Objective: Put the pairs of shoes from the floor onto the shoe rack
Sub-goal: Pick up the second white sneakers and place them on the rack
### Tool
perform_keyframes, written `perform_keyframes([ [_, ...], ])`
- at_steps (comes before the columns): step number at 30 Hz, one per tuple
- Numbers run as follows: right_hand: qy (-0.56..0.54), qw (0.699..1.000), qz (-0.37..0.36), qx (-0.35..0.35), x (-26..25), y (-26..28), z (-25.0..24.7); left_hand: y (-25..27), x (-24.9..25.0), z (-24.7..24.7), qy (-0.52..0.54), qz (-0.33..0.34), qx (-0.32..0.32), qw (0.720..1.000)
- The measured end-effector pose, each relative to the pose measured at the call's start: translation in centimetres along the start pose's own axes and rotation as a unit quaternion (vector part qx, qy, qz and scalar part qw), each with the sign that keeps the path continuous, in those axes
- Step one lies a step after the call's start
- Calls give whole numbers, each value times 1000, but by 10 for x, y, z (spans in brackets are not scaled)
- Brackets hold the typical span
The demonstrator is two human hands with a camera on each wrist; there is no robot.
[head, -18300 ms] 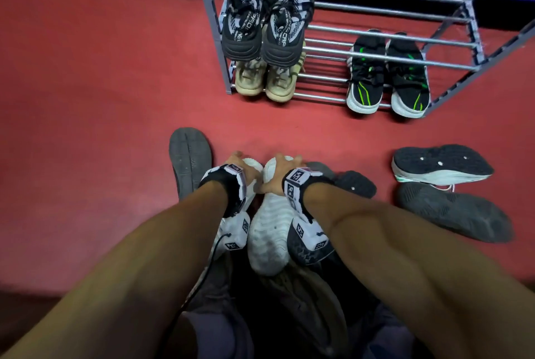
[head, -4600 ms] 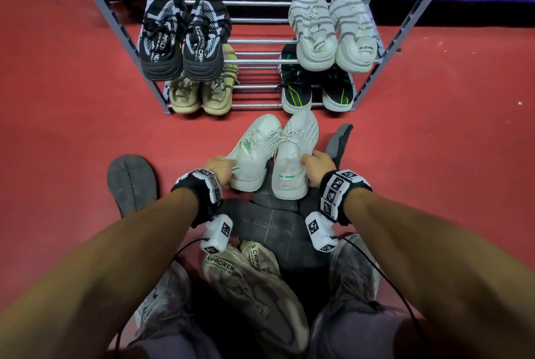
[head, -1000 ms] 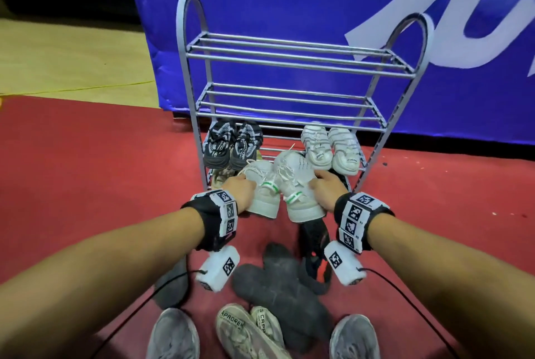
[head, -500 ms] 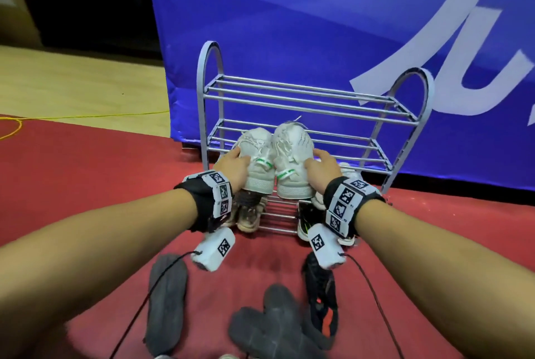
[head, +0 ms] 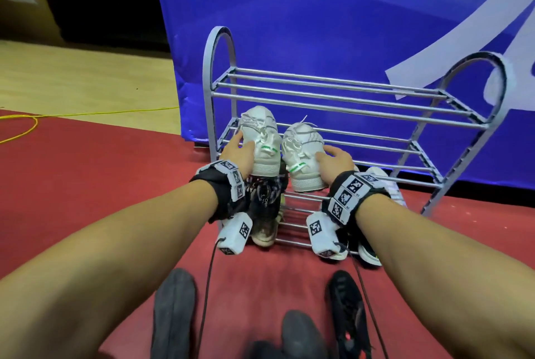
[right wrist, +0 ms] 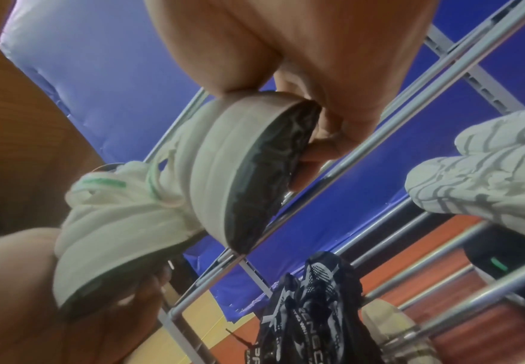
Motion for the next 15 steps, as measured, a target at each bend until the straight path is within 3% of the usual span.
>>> perform_keyframes([
  [10, 38, 997, 31, -58, 13, 0, 21, -17, -34, 28, 32, -90, -86, 992],
  [12, 19, 993, 64, -99, 16, 3, 26, -13, -37, 30, 85, -124, -90, 984],
  [15, -24, 973, 163, -159, 26, 19, 30, -6, -35, 27, 80, -155, -92, 980],
])
Point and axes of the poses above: each hand's wrist, its own y-axis away from the middle knuckle, its own z-axis out of the palm, x = y × z, the point moved 7 cm from there along -y, towards the middle knuckle, and after that the axes turned 1 degree about -y, right-handed, at the moved point
